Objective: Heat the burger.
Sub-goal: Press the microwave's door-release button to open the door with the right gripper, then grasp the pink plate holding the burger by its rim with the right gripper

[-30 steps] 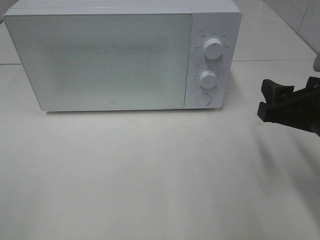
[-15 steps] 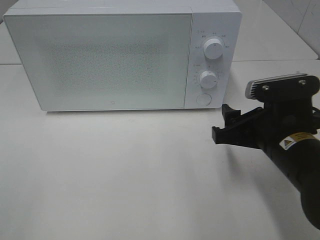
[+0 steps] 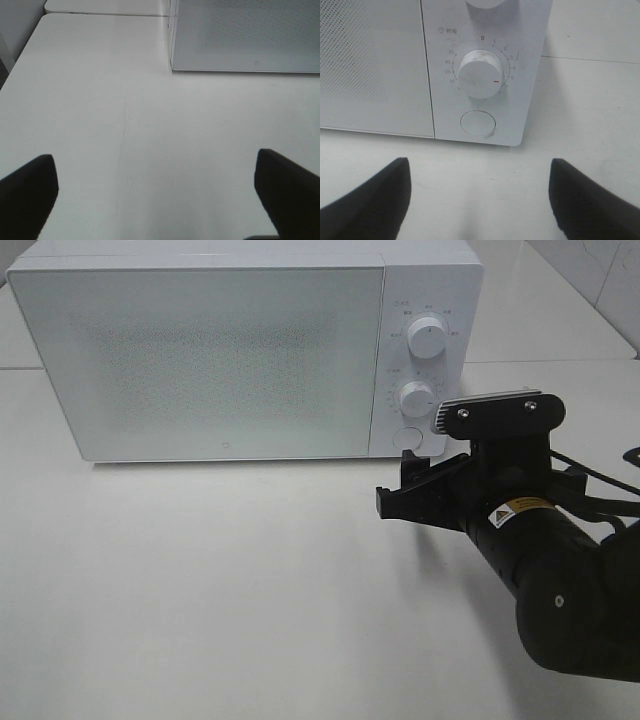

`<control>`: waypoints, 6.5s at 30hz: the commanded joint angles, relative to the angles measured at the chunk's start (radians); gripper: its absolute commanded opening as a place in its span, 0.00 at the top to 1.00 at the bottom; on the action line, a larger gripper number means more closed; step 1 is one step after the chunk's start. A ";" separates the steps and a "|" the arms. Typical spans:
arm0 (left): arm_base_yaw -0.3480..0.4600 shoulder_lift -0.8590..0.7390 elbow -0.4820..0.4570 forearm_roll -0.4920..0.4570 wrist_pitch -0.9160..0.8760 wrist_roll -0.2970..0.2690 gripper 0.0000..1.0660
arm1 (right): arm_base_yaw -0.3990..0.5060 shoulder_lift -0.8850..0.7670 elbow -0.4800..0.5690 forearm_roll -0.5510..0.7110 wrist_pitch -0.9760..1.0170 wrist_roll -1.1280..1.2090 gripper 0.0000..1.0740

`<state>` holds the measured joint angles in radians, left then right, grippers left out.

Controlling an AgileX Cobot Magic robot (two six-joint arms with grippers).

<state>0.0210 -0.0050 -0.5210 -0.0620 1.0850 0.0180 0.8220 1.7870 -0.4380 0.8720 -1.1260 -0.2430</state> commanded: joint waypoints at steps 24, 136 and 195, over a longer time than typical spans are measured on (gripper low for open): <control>0.003 -0.010 0.005 -0.001 -0.013 -0.006 0.06 | 0.004 0.001 -0.009 -0.004 0.024 1.143 0.87; 0.003 -0.010 0.005 -0.001 -0.013 -0.006 0.06 | -0.246 0.437 -0.603 -0.097 -0.097 1.484 1.00; 0.003 -0.010 0.005 -0.001 -0.013 -0.006 0.06 | -0.293 0.009 -0.361 0.015 0.959 0.440 1.00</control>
<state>0.0210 -0.0050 -0.5210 -0.0620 1.0850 0.0180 0.5370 1.8110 -0.8030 0.8940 -0.1930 0.2360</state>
